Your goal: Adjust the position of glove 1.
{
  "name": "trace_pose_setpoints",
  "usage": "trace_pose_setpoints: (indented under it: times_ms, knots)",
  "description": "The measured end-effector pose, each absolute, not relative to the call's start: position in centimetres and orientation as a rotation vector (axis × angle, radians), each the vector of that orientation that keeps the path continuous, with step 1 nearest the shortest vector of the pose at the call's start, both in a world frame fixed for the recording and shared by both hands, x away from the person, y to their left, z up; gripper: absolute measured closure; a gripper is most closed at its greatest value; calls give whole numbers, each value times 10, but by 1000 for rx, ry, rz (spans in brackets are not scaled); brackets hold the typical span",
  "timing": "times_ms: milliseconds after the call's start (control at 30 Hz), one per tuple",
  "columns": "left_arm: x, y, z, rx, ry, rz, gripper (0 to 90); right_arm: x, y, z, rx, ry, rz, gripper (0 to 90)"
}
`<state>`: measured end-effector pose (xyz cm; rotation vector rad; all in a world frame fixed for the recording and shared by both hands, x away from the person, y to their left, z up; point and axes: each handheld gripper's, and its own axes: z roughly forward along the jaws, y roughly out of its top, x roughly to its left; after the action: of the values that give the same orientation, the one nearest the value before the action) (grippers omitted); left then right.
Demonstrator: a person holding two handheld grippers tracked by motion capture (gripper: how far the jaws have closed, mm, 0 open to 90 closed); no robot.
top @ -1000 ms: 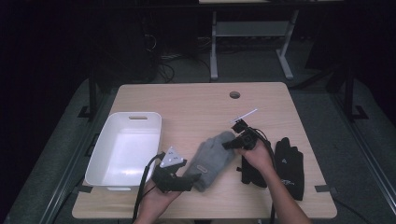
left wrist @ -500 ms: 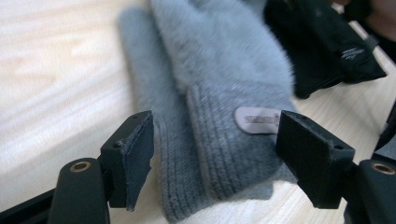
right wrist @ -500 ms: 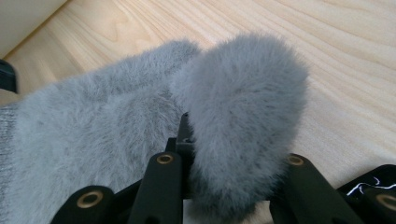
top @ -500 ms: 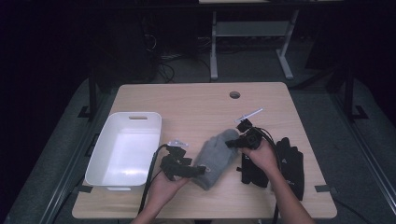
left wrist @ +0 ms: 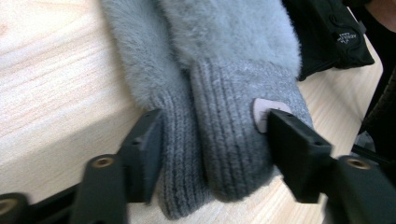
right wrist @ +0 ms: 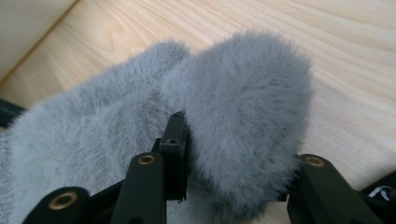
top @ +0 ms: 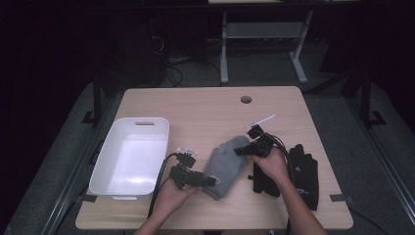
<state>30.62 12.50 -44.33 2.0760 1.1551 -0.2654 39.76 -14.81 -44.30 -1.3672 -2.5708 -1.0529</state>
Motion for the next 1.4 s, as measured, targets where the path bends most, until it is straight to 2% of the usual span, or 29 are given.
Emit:
trace_pose_setpoints:
  times_ms: [67,133,300,800,1233,1400]
  knots:
    - [307,126,-443,2075,1146,-264,461,398,-147,-444,-1379,-2551,-1060,620]
    - [306,126,-442,2072,1134,-252,505,398,-144,-444,-1384,-2550,-1056,675]
    - [305,128,-442,2041,1128,-260,559,396,-139,-438,-1381,-2590,-1036,726]
    - [301,127,-434,2036,1091,-264,571,393,-140,-424,-1389,-2592,-1051,737]
    - [296,128,-417,2031,1038,-242,608,391,-135,-394,-1374,-2624,-1083,738]
    - [301,128,-427,2053,1070,-271,601,394,-132,-394,-1366,-2637,-1063,739]
